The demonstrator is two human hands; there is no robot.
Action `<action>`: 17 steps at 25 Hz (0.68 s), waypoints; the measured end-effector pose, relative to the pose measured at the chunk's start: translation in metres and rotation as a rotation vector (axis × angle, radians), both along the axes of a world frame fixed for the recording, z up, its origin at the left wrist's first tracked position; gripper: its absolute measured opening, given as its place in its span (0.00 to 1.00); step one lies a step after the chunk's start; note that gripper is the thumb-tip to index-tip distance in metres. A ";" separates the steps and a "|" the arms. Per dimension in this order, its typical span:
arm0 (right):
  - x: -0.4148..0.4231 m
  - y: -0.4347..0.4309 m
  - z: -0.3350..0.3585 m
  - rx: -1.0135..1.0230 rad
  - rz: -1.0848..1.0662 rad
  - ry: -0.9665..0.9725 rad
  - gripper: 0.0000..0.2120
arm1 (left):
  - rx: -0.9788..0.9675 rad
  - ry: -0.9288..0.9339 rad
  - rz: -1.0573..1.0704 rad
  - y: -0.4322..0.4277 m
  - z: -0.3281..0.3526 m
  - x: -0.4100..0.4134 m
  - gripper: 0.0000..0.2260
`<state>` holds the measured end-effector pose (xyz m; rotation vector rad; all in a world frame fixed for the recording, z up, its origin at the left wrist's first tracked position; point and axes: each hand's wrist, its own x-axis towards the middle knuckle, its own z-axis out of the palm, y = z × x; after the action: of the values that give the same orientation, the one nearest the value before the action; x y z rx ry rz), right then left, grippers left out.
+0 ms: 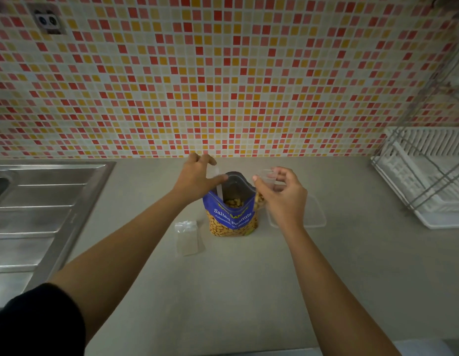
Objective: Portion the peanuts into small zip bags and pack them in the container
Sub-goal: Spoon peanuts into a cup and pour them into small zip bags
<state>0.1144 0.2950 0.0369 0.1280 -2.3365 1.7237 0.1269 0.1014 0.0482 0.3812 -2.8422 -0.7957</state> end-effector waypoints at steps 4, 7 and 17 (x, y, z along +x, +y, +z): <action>-0.004 0.000 0.018 -0.072 -0.034 0.008 0.17 | 0.079 0.311 -0.068 0.014 0.014 0.025 0.10; -0.007 0.000 0.031 -0.146 -0.037 0.010 0.17 | 0.187 0.272 -0.245 0.049 0.014 0.040 0.15; -0.022 0.026 0.029 -0.284 0.216 -0.201 0.16 | 0.809 0.202 -0.197 0.088 0.008 0.027 0.09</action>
<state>0.0920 0.3209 0.0658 0.1702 -2.2485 2.2495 0.1541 0.1895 0.0562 0.0936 -2.2720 -1.8885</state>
